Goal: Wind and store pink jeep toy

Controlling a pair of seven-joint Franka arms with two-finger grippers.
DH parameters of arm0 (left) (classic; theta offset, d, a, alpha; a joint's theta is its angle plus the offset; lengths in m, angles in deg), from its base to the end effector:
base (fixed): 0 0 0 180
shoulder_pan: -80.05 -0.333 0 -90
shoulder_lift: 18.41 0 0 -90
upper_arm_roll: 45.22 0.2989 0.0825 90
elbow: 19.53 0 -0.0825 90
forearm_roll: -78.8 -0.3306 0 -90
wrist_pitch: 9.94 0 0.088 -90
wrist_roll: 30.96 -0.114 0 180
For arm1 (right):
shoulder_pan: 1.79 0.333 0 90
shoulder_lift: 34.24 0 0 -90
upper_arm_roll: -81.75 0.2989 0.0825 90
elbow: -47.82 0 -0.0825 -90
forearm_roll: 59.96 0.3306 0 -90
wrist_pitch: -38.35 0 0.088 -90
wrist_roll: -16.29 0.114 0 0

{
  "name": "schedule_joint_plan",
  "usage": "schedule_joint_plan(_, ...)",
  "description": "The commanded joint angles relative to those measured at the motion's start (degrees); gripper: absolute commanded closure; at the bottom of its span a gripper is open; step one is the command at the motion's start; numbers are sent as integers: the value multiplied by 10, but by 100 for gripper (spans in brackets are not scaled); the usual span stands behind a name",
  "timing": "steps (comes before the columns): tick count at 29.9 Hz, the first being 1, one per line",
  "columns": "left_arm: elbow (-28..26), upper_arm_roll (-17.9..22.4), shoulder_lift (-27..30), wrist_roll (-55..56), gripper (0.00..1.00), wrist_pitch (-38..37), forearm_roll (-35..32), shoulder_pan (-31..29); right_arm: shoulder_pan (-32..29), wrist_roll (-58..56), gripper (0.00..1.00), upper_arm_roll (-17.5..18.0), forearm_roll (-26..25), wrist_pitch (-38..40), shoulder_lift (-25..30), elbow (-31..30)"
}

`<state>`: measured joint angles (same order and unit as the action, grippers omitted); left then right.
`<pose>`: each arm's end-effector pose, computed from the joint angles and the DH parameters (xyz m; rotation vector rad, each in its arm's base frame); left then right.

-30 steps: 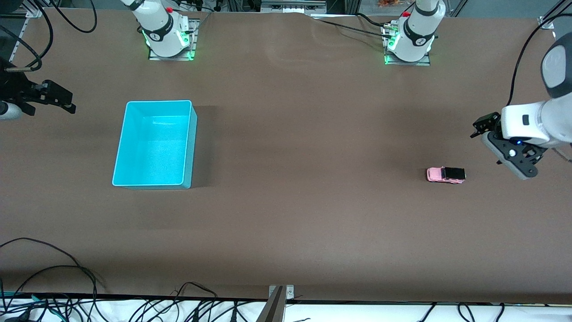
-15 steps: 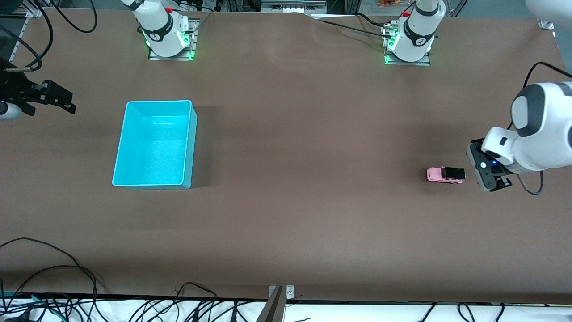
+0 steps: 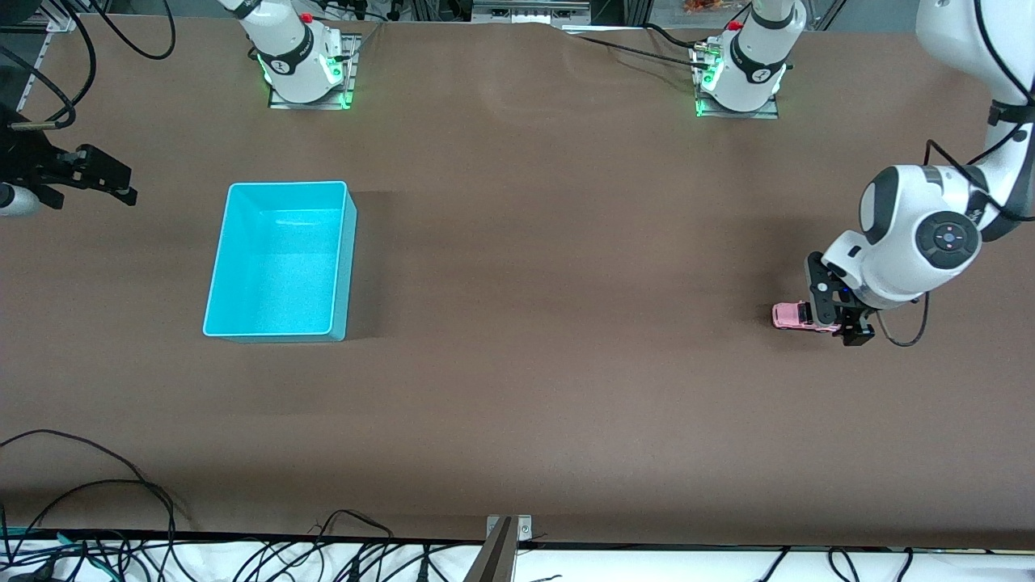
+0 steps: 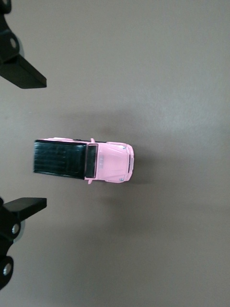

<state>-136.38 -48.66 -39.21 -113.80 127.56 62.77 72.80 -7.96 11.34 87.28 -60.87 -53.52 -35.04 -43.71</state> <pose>0.5535 0.0413 0.2807 -2.1197 2.1442 0.1736 0.5074 -0.0078 0.5851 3.1252 0.1185 -0.0135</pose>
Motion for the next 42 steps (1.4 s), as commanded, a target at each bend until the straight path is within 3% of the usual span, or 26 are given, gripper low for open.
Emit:
schedule_joint_plan(1,-24,-3,-34,-48,0,87,-27,-28,-6,2,0,5,-8,-1,8,-8)
schedule_joint_plan(8,-26,-6,-77,-72,0,147,-27,-58,-6,2,0,5,-8,-1,8,-8)
schedule_joint_plan(20,-34,-42,-72,-72,0,146,-26,-76,-6,2,0,5,-8,-1,8,-8)
schedule_joint_plan(24,-35,-46,-72,-73,6,146,-26,-85,-6,2,0,5,-8,-1,8,-8)
schedule_joint_plan(25,-35,-48,-72,-74,10,146,-26,-87,-6,2,0,5,-8,-1,8,-8)
schedule_joint_plan(29,-35,-59,-72,-74,44,144,-26,-96,-6,2,0,5,-8,-1,8,-8)
schedule_joint_plan(34,-35,-63,-72,-73,73,144,-26,-102,-6,2,0,5,-8,-1,8,-8)
schedule_joint_plan(39,-34,-62,-72,-72,88,143,-18,-102,-6,2,0,5,-8,-1,8,-8)
schedule_joint_plan(42,-34,-62,-72,-67,88,142,-17,-102,-6,2,0,5,-8,-1,8,-8)
